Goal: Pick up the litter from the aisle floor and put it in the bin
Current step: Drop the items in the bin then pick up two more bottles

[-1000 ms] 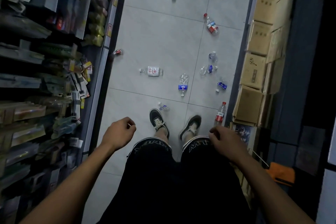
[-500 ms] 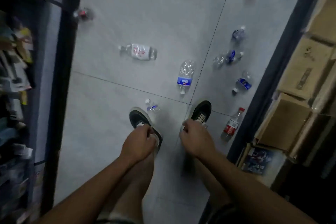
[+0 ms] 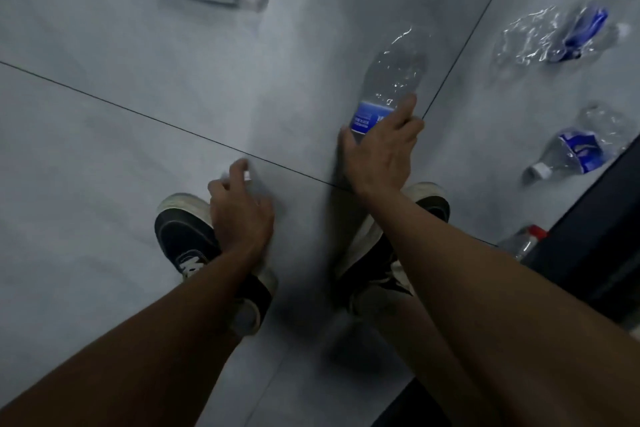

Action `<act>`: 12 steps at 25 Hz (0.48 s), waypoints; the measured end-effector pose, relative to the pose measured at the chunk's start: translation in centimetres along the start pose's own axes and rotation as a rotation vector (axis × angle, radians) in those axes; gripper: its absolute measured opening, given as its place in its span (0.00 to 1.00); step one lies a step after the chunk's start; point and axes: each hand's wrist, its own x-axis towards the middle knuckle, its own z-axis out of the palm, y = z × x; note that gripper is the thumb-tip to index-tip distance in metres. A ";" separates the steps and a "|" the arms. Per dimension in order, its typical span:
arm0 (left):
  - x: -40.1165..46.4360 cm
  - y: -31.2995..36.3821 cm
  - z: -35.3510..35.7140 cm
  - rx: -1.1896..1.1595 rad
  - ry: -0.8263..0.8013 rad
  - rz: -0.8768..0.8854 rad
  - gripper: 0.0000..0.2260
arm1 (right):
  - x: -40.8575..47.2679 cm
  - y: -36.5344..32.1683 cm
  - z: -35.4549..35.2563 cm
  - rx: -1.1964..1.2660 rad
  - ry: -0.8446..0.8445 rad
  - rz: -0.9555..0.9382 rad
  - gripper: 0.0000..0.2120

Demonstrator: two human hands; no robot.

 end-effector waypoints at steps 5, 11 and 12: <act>-4.1 0.7 -3.1 -0.062 -0.033 0.016 0.15 | -4.2 0.5 -4.2 0.006 -0.117 -0.048 0.48; -16.3 7.2 -17.6 -0.121 -0.133 -0.001 0.09 | -19.2 0.4 -19.2 -0.030 -0.279 -0.128 0.47; -18.5 8.5 -20.7 -0.101 -0.151 0.026 0.09 | -21.7 0.1 -22.2 -0.020 -0.299 -0.144 0.48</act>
